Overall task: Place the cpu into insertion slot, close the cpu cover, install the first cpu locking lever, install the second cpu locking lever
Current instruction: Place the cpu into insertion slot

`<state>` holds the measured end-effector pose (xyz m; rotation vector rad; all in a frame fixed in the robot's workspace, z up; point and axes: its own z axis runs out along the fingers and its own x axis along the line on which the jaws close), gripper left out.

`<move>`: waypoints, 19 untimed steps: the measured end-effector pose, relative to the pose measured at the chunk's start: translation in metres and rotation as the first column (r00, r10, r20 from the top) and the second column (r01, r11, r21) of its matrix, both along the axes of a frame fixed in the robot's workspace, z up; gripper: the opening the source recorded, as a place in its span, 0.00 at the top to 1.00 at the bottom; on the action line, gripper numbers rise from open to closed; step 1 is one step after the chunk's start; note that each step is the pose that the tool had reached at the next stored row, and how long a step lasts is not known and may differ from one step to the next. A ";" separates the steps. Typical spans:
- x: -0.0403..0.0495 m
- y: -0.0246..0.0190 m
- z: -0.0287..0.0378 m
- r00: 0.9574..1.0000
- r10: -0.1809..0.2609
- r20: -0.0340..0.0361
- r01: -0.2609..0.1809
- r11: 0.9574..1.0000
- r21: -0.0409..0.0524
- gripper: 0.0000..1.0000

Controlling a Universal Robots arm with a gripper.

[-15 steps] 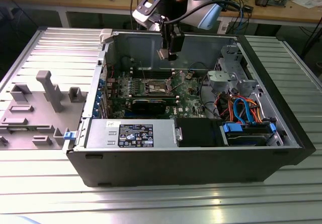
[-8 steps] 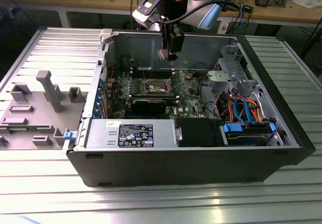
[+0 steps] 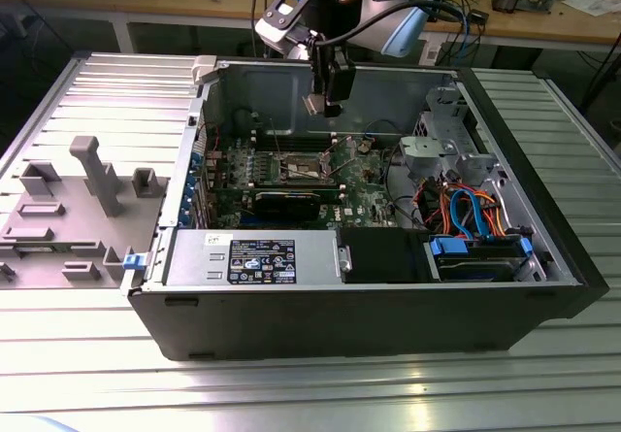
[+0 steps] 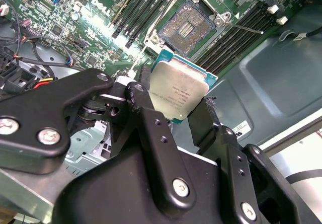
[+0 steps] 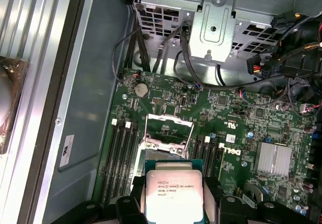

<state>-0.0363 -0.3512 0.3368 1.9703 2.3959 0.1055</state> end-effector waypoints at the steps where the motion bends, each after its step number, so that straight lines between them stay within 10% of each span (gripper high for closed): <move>1: 0.0000 0.0000 0.0000 1.000 0.000 0.000 0.000 1.000 0.000 0.46; 19: -0.0001 0.0002 -0.0089 1.000 -0.024 0.000 0.024 1.000 0.000 0.46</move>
